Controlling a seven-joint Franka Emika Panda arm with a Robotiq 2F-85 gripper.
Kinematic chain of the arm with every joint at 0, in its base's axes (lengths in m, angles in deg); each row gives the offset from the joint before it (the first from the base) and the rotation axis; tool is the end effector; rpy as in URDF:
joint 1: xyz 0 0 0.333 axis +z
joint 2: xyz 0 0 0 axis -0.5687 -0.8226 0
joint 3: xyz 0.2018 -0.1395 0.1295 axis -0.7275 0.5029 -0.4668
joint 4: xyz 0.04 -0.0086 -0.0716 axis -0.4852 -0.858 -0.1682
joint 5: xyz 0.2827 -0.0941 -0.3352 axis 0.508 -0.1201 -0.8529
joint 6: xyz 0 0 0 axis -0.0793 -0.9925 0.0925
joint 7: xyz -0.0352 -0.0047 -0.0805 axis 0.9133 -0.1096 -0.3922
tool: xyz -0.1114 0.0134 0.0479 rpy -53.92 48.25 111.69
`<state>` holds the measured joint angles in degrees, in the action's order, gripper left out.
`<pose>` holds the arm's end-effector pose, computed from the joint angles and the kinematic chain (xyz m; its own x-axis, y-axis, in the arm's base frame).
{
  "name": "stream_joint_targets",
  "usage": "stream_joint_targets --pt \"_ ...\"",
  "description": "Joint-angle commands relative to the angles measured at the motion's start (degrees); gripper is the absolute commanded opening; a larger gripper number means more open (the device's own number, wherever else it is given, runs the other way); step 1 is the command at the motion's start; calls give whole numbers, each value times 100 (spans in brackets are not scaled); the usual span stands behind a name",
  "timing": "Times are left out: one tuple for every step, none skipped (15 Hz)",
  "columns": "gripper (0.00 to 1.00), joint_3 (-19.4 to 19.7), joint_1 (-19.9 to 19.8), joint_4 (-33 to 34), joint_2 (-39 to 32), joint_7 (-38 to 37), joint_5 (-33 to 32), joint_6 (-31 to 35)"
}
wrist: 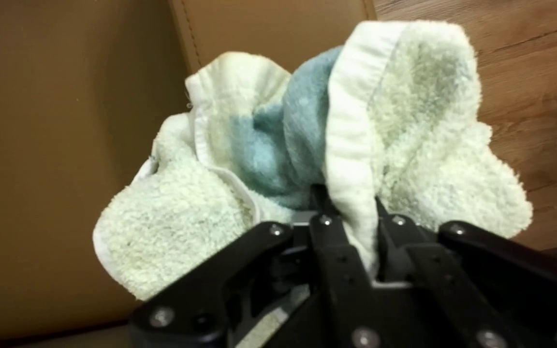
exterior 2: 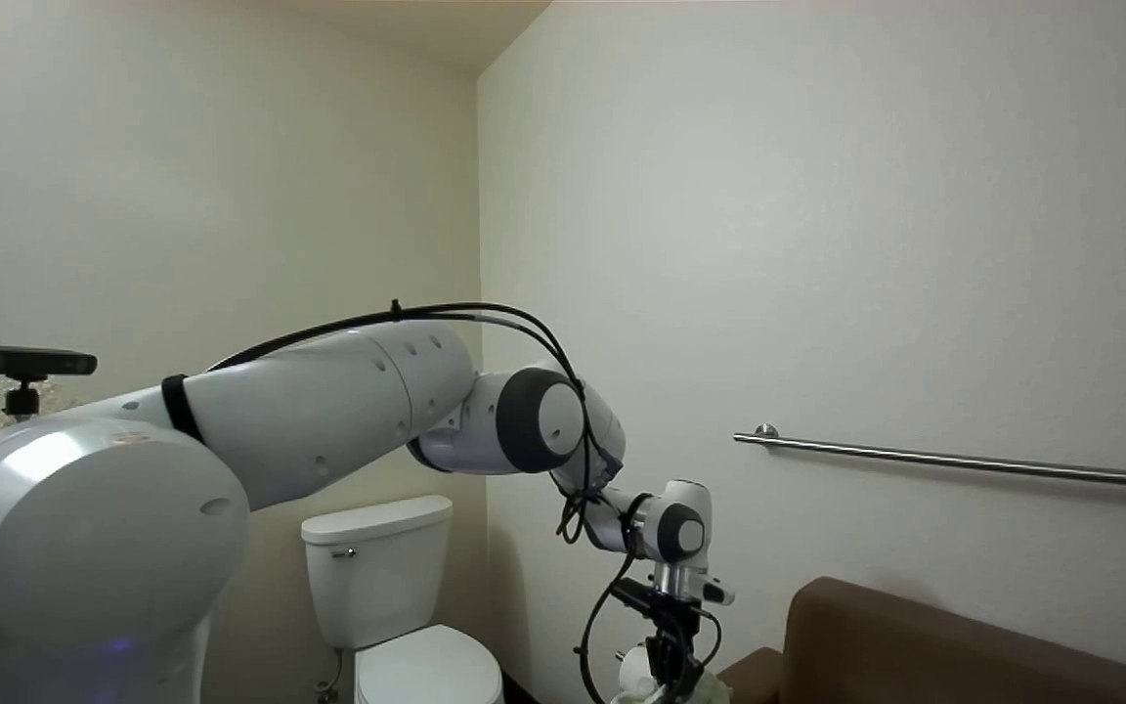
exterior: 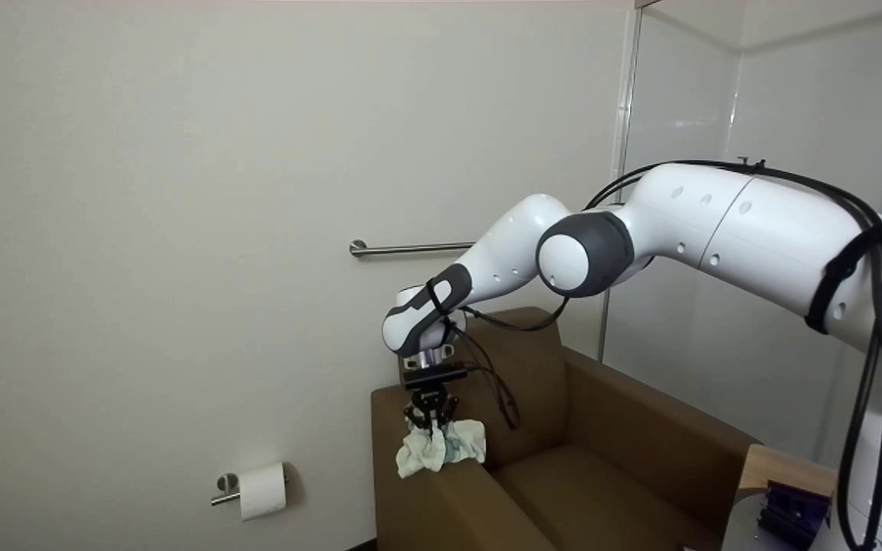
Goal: Wipe the sofa with the cloth
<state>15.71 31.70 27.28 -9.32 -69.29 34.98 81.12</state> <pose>0.7193 -0.0777 -0.0330 0.7759 -0.5862 -0.2332 -0.5742 -0.8093 0.1239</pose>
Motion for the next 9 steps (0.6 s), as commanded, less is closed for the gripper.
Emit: stream_joint_targets --pt "9 64 -66 853 -581 -48 87 112" --pt "10 96 -46 1063 -684 -78 52 123" --pt "9 127 -26 1257 -782 -99 16 145" --pt "9 149 -15 1470 -896 -113 -10 161" --pt "9 172 -14 1690 -1026 -136 -32 164" --pt "9 172 -43 2042 -1238 -154 -40 55" --pt "9 173 -64 2260 -1370 -148 -24 -14" --pt "9 200 -64 2457 -1487 -162 -35 -99" --pt "9 213 -71 2593 -1553 -153 -30 -217"
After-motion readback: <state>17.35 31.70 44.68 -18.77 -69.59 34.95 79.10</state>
